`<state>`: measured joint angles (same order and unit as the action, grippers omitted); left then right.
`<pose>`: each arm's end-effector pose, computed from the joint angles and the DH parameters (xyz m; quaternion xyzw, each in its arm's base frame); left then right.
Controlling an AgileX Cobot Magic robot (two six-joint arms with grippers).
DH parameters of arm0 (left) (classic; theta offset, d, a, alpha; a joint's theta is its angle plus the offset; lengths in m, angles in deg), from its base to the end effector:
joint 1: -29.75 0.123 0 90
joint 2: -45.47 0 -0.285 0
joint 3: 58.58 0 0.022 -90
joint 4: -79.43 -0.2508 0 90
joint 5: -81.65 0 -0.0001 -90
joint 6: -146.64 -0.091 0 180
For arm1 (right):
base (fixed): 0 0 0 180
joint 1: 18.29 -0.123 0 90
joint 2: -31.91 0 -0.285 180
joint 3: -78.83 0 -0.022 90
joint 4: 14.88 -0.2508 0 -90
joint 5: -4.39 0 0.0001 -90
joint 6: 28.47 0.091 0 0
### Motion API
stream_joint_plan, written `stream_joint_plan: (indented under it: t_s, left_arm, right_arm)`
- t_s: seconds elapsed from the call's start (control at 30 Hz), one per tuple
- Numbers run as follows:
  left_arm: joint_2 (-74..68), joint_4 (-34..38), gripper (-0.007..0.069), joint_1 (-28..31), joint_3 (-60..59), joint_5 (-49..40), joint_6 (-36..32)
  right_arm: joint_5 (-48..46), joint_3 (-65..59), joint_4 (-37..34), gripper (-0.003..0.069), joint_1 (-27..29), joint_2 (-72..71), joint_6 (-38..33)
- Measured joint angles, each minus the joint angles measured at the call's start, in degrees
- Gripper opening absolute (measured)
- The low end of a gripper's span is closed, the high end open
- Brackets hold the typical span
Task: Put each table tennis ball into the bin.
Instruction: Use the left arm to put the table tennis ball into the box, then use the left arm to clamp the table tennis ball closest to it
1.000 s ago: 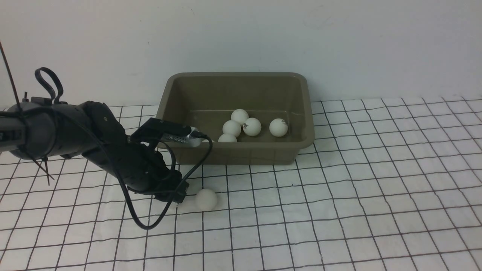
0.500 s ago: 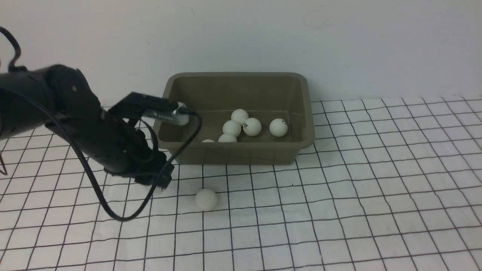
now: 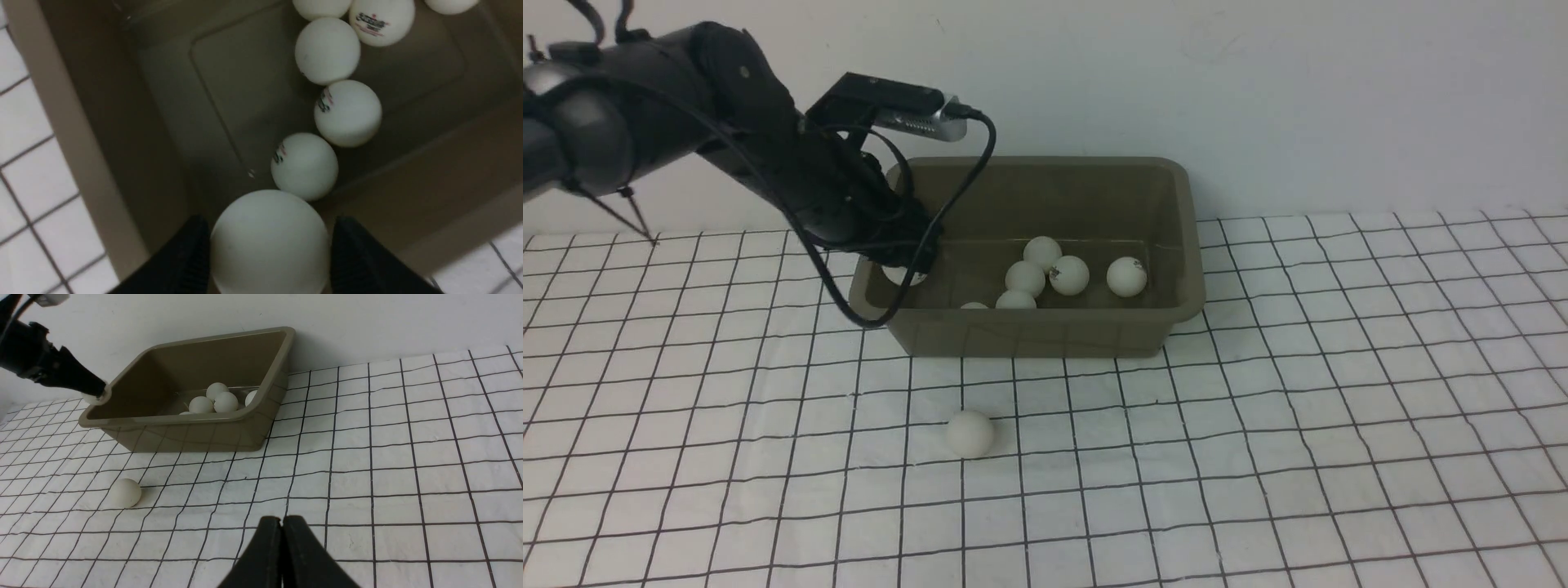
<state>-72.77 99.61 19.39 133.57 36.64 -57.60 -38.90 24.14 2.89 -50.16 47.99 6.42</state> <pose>0.4160 -0.0986 0.2498 0.1985 0.9367 -0.1201 0.2621 0.0422 0.0038 0.2709 -0.0148 0.8296 0.1705 0.5315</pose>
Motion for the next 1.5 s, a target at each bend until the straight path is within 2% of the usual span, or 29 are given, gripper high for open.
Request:
stream_joint_plan:
  t_s: [0.13, 0.4, 0.53, 0.6, 0.67, 0.73, 0.93, 1.03, 1.27, 1.5]
  left_arm:
    - [-4.71, 0.06, 0.0347, 0.0, 4.41, 0.0, -1.96]
    - [-9.35, 5.64, 0.0491, 0.0, 7.51, 0.39, -8.17]
    - [-9.63, 6.21, 0.051, 0.0, 9.72, -2.86, -8.53]
    - [-9.63, 6.21, 0.051, 0.0, 11.22, -5.47, -8.26]
    - [-9.63, 6.05, 0.051, 0.0, 17.64, -15.44, -5.86]
    - [-9.63, 5.38, 0.051, 0.0, 21.73, -21.25, -3.09]
    - [-8.17, 0.97, 0.0479, -0.11, 26.34, -24.54, 3.39]
    - [-5.5, -1.35, 0.0456, -0.7, 24.58, -25.13, 4.81]
    - [2.63, -2.46, 0.0447, -6.14, 8.09, -25.3, 5.17]
    - [4.21, -6.05, 0.0447, -10.11, -5.41, -23.2, 6.45]
  right_arm:
    - [0.0, 0.0, 0.0, -0.0018, 0.0, 0.0, 0.0]
    - [0.0, 0.0, 0.0, -0.0018, 0.0, 0.0, 0.0]
    - [0.0, 0.0, 0.0, -0.0018, 0.0, 0.0, 0.0]
    - [0.0, 0.0, 0.0, -0.0018, 0.0, 0.0, 0.0]
    - [0.0, 0.0, 0.0, -0.0018, 0.0, 0.0, 0.0]
    - [0.0, 0.0, 0.0, -0.0018, 0.0, 0.0, 0.0]
    - [0.02, 0.0, -0.14, -0.0018, 0.0, 0.0, 0.0]
    - [0.02, 0.0, -0.42, -0.0018, 0.0, 0.0, 0.0]
    - [0.02, 0.0, -0.89, -0.0018, 0.0, 0.0, 0.0]
    - [0.02, 0.0, -1.02, -0.0018, 0.0, 0.0, 0.0]
